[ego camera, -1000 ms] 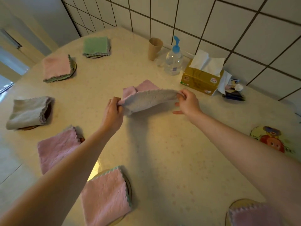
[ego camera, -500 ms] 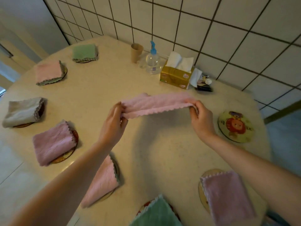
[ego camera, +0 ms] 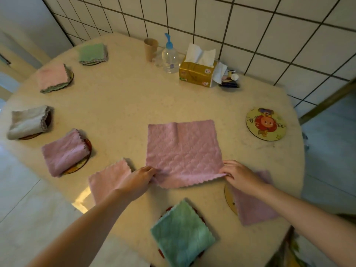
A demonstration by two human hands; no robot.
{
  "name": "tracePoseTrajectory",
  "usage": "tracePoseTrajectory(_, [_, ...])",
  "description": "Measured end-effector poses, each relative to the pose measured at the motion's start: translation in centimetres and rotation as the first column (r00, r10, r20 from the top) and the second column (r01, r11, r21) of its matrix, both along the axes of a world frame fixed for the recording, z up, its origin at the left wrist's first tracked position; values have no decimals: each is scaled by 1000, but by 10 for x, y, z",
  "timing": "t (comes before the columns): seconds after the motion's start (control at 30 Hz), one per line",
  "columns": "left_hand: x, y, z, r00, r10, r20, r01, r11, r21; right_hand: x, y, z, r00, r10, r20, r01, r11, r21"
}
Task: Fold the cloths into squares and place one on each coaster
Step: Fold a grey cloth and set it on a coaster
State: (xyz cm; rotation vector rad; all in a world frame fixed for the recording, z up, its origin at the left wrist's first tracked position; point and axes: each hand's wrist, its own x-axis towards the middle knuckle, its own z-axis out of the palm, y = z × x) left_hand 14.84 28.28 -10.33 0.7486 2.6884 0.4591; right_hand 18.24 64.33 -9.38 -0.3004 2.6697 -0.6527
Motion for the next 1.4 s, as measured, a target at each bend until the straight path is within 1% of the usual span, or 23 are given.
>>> tracePoseTrajectory(0.07, [1,-5,6,999,21,42,-20,999,-44,0,4,3,999,7,43,-7,1000,-14])
tracePoseTrajectory(0.13, [-2,-8,14,991,101,88,-95,993,-74,-2,5,6,998,-19,61,22,999,-40])
tracePoseTrajectory(0.17, [-6,-9,18,980,164,115,-157,985,-66,-4,5,8,994,-73,78,79,994,-81])
tracePoseTrajectory(0.2, [-13,-9,21,959,237,155,-237,971,-23,-7,4,11,983,-150,103,164,976,-144])
tracePoseTrajectory(0.23, [-20,-10,23,924,318,213,-335,941,50,-11,4,14,962,-239,134,264,938,-223])
tracePoseTrajectory(0.27, [-27,-10,24,875,392,284,-445,882,155,-16,3,18,928,-329,174,369,876,-310])
tracePoseTrajectory(0.3, [-36,-11,23,814,455,361,-555,793,252,-24,2,21,886,-412,215,464,797,-387])
tracePoseTrajectory(0.33, [-44,-10,23,744,503,440,-653,688,317,-31,0,24,843,-474,256,538,714,-449])
tracePoseTrajectory(0.4, [-60,-6,21,596,539,595,-799,465,380,-50,-4,28,767,-555,322,633,572,-521])
tracePoseTrajectory(0.43, [-68,-2,21,542,539,645,-839,383,386,-62,-6,27,736,-584,342,664,524,-535])
tracePoseTrajectory(0.47, [-75,2,19,511,542,667,-859,331,390,-73,-7,25,715,-603,352,683,497,-535])
tracePoseTrajectory(0.5, [-80,4,18,498,548,672,-867,304,394,-82,-8,23,708,-614,349,690,498,-524])
tracePoseTrajectory(0.57, [-96,9,11,477,575,665,-879,288,381,-105,-8,13,701,-631,333,702,528,-477])
tracePoseTrajectory(0.7, [-120,12,-12,429,656,621,-903,297,310,-138,-9,-8,692,-643,328,719,572,-396])
tracePoseTrajectory(0.83, [-131,12,-27,401,693,599,-916,293,275,-157,-7,-25,685,-659,311,728,603,-325])
tracePoseTrajectory(1.0, [-138,9,-33,430,727,535,-903,347,254,-173,-4,-39,669,-676,309,744,607,-280])
tracePoseTrajectory(1.1, [-142,10,-34,473,743,473,-880,419,223,-177,-4,-43,664,-693,280,748,616,-246])
tracePoseTrajectory(1.17, [-145,12,-32,491,757,430,-870,450,201,-180,-5,-43,670,-700,246,742,638,-207])
tracePoseTrajectory(1.3, [-149,17,-31,492,800,342,-869,471,148,-184,-8,-38,696,-689,202,718,676,-167])
tracePoseTrajectory(1.4, [-150,22,-29,488,823,292,-873,468,140,-187,-9,-36,722,-676,147,692,707,-147])
